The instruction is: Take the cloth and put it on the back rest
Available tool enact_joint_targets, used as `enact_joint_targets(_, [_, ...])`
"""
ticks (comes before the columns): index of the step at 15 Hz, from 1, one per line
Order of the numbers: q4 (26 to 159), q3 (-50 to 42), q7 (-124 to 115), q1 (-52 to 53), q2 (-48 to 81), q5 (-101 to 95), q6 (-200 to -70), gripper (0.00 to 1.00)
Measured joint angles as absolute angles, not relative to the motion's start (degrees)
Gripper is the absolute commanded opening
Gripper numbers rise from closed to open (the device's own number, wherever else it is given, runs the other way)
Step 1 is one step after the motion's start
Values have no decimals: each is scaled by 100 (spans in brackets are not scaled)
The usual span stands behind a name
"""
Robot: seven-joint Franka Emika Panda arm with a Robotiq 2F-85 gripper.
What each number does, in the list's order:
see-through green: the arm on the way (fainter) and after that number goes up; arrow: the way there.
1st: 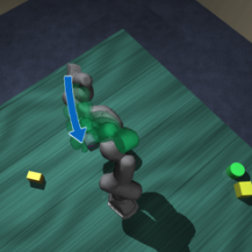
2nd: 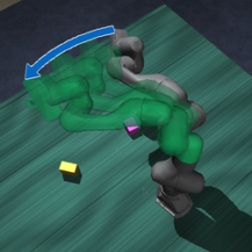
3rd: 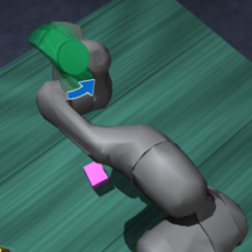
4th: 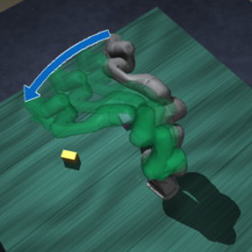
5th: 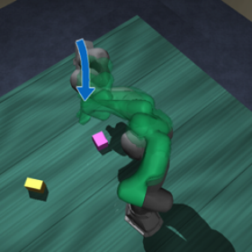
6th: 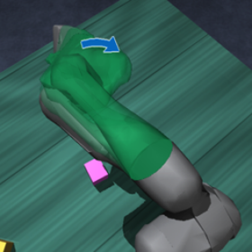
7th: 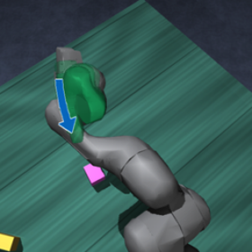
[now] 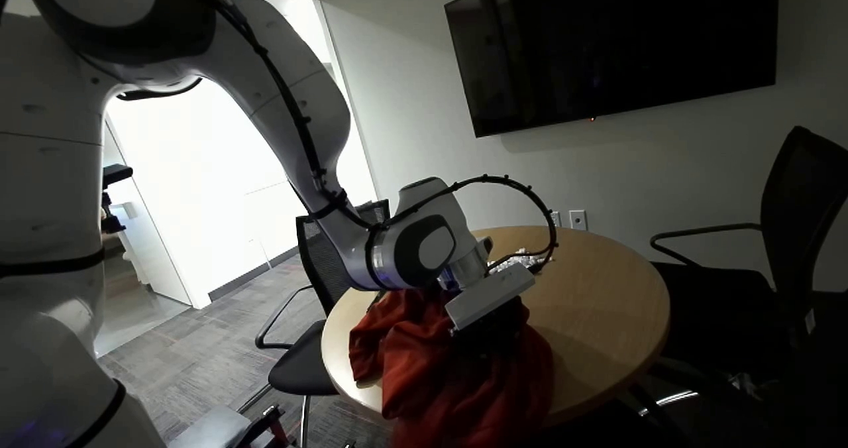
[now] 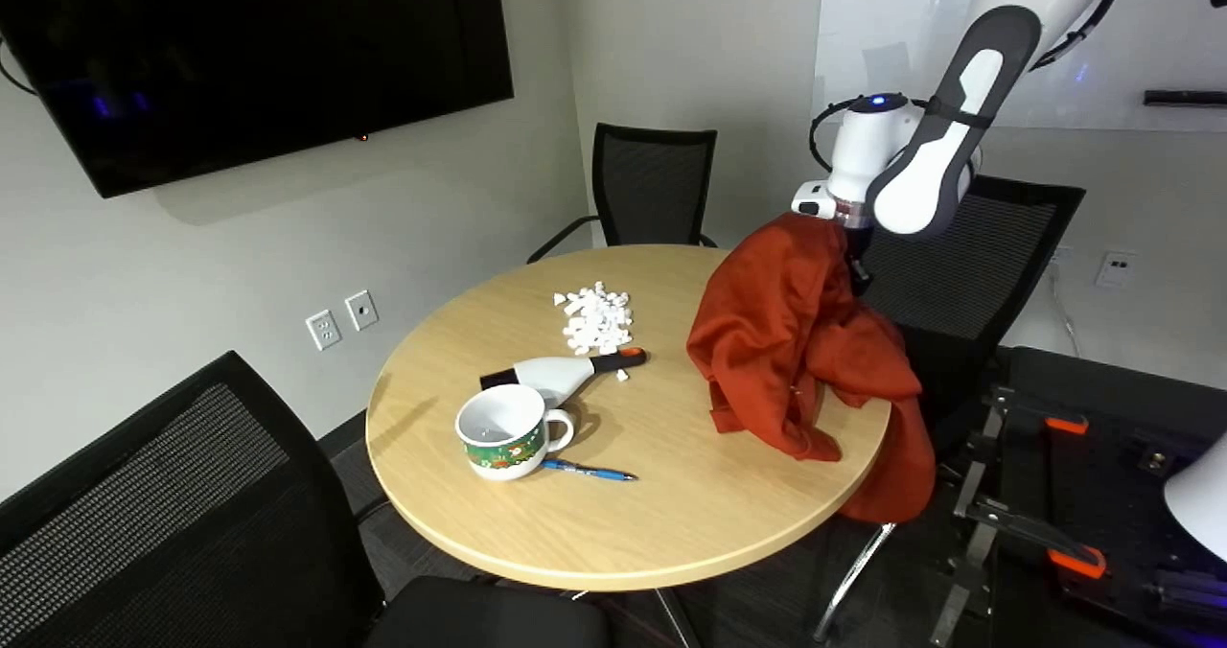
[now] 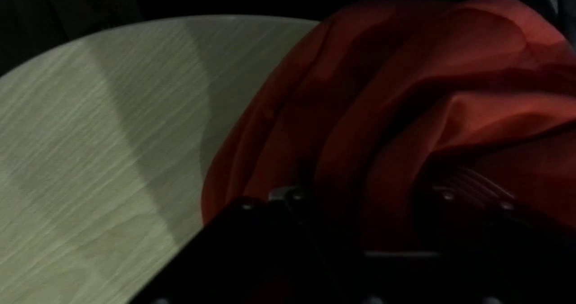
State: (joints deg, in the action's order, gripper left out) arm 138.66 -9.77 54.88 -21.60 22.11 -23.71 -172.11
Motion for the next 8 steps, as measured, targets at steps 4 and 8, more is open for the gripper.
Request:
enact_joint_targets(4, [13815,-1177,5486,-1962,2251,-2389,-17211,0])
enact_joint_targets(8, [13759,-1444,5407,-1675,2317,-2485,-17192,2])
